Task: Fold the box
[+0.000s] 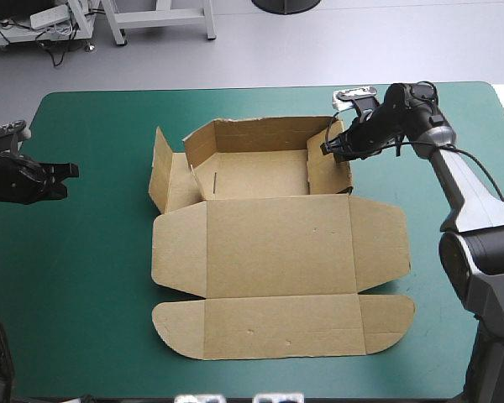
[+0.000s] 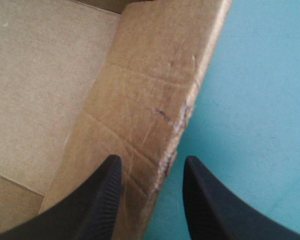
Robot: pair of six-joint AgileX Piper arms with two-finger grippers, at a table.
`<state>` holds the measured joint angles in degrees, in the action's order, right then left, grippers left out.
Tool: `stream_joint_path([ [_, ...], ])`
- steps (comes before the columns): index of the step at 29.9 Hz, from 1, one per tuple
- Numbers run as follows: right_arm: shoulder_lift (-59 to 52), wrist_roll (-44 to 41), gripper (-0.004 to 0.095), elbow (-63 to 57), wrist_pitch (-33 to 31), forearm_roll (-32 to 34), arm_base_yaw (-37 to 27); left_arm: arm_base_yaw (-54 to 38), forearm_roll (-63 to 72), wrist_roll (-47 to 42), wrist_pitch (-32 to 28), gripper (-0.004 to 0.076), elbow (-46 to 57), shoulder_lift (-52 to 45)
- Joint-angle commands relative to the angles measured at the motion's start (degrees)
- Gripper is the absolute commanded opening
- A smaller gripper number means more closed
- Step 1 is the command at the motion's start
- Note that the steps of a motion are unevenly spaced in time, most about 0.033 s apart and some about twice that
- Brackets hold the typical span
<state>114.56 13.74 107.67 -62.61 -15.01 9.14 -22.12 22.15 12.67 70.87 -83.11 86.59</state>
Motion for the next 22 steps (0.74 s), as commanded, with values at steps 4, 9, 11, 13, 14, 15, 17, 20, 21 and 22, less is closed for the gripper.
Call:
stream_joint_path([
  [4,-1.3,0.0,0.0367,1.7,3.4,-2.3,-0.2,0.0,2.1,0.0,0.1,0.0009,-1.9,-2.0],
  [9,0.6,-0.2,0.0266,1.7,3.1,-5.5,-0.2,0.0,2.3,0.0,0.4,0.0008,-1.9,-2.0],
  [11,1.2,-0.4,0.0098,1.7,2.7,-6.2,-0.2,0.0,2.3,0.0,0.4,0.0008,-1.9,-2.0],
  [13,1.2,-0.5,-0.0011,1.7,2.4,-7.0,-0.2,0.0,2.3,0.0,-0.1,0.0008,-1.9,-1.9],
  [14,1.2,-0.6,-0.0011,1.7,2.3,-7.9,-0.2,0.0,2.3,0.0,-0.5,0.0008,-1.9,-1.9],
  [15,0.9,-0.6,-0.0015,1.7,2.2,-8.7,-0.2,0.0,2.5,0.0,-0.8,0.0008,-1.9,-1.9],
  [17,0.0,-0.8,-0.0015,1.7,1.9,-11.1,-0.2,0.0,3.3,0.0,-1.6,0.0008,-1.9,-1.8],
  [20,-2.3,-0.3,-0.0015,1.9,2.1,-15.6,-0.2,0.0,4.7,0.0,-3.7,0.0008,-1.9,-1.8],
  [21,-3.4,0.1,-0.0014,2.3,2.1,-16.4,-0.2,0.0,5.2,0.0,-4.7,0.0007,-1.9,-1.8],
  [22,-4.6,0.1,-0.0014,2.8,1.8,-16.8,-0.2,0.0,6.0,0.0,-5.8,0.0007,-1.9,-1.6],
])
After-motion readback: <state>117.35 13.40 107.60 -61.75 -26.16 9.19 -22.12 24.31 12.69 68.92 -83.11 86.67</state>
